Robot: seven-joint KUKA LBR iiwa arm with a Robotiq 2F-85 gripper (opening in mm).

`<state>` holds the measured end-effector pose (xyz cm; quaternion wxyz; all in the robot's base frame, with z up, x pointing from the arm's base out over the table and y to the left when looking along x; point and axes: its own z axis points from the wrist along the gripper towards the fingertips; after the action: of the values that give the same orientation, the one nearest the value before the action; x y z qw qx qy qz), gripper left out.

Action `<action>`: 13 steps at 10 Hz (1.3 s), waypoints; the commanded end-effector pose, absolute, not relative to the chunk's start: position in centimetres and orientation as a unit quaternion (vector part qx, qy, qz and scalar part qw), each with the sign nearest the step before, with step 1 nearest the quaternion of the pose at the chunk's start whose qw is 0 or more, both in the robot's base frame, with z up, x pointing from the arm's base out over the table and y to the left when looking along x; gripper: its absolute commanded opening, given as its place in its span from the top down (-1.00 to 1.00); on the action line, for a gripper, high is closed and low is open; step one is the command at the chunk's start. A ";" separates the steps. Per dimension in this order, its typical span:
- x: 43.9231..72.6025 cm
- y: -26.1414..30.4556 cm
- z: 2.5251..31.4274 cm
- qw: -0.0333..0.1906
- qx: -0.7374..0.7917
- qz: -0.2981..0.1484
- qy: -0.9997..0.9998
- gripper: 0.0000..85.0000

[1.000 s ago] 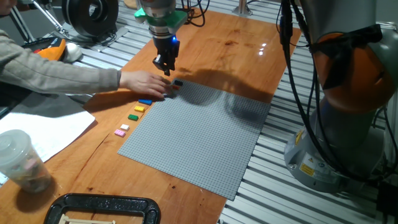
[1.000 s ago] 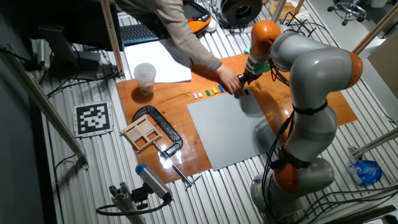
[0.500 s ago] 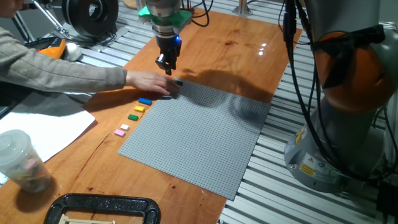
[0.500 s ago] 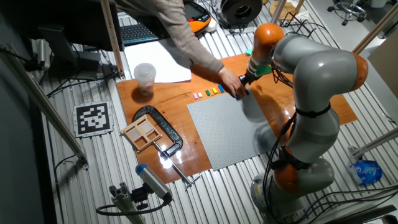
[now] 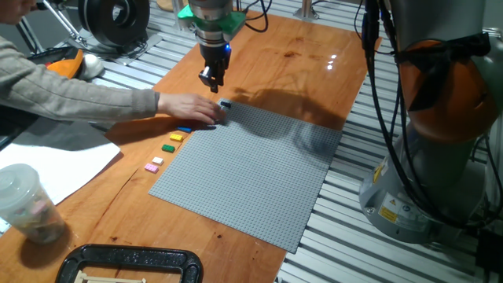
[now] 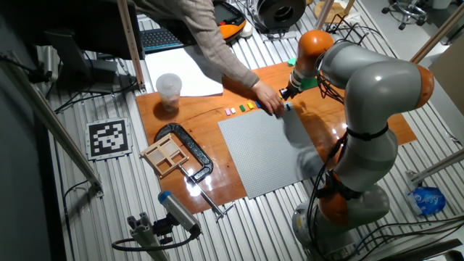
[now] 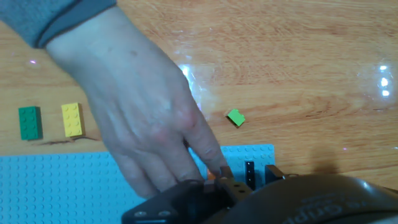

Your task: Build with small Lego blocks

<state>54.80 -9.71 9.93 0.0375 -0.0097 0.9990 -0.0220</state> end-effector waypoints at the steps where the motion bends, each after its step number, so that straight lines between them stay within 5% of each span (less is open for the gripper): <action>1: 54.7 -9.7 10.0 0.038 -0.010 -0.022 0.999 0.20; 7: 54.4 -10.3 10.3 0.040 -0.020 -0.028 0.999 0.20; 8: 54.3 -10.4 10.2 0.040 -0.021 -0.029 0.999 0.60; 13: 54.0 -10.7 10.4 0.036 -0.022 -0.031 0.999 0.60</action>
<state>54.04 -10.72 10.46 0.0358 -0.0223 0.9986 -0.0306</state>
